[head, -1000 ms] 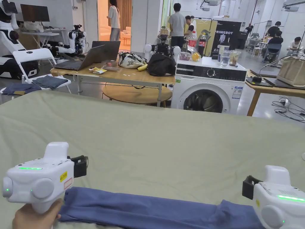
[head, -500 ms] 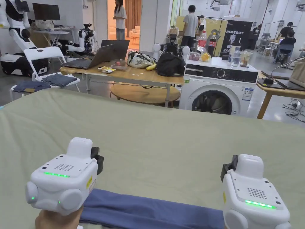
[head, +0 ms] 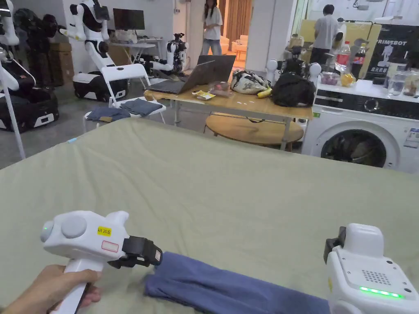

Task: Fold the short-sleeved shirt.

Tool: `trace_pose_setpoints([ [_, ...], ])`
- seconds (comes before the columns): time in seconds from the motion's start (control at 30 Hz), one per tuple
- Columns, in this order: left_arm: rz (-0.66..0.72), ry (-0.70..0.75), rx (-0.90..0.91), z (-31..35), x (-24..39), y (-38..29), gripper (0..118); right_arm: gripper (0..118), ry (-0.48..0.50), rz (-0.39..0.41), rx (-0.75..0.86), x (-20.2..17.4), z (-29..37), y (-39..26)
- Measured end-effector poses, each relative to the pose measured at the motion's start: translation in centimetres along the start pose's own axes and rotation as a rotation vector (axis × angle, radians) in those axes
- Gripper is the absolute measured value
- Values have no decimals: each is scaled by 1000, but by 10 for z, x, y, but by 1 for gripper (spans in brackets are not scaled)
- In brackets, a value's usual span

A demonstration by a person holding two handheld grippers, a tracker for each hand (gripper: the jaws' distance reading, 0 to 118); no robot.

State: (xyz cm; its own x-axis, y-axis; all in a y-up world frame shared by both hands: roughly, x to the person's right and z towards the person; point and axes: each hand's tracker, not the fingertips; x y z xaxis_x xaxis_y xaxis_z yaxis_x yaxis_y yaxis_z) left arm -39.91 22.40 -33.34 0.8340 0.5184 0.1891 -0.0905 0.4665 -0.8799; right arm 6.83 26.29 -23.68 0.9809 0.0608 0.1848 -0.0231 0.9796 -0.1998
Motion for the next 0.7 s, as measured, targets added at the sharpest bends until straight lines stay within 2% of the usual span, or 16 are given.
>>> trace_pose_setpoints([
  [0.03,44,-38,-31,-5,-12,1,73,0,8,0,-6,-2,0,-3],
  [0.07,92,-86,-52,-11,-24,3,76,0,12,2,-11,-4,-1,-4],
  [0.17,214,-168,-139,-38,-46,-2,77,0,13,13,-21,-6,-2,-10],
  [0.3,245,-334,-26,-53,-47,-12,78,0,5,10,-35,-2,-3,-14],
  [0.4,282,-448,-90,-76,-48,-13,78,0,-7,-1,-44,3,-6,-16],
  [0.43,290,-483,-102,-81,-46,-14,75,0,-11,-2,-49,4,-6,-17],
  [0.47,279,-448,-95,-81,-42,-15,69,0,-16,-2,-55,6,-7,-17],
  [0.5,273,-432,-92,-83,-39,-15,54,0,-15,-4,-57,9,-8,-17],
  [0.53,263,-373,-95,-86,-38,-16,25,0,-19,-8,-59,11,-8,-17],
  [0.57,256,-321,-103,-89,-37,-17,9,0,-22,-9,-60,13,-7,-17],
  [0.63,287,-367,-67,-81,-29,-26,6,0,-25,-6,-64,16,-8,-17],
  [0.7,276,-346,-50,-74,-22,-28,5,0,-30,-3,-63,20,-7,-17],
])
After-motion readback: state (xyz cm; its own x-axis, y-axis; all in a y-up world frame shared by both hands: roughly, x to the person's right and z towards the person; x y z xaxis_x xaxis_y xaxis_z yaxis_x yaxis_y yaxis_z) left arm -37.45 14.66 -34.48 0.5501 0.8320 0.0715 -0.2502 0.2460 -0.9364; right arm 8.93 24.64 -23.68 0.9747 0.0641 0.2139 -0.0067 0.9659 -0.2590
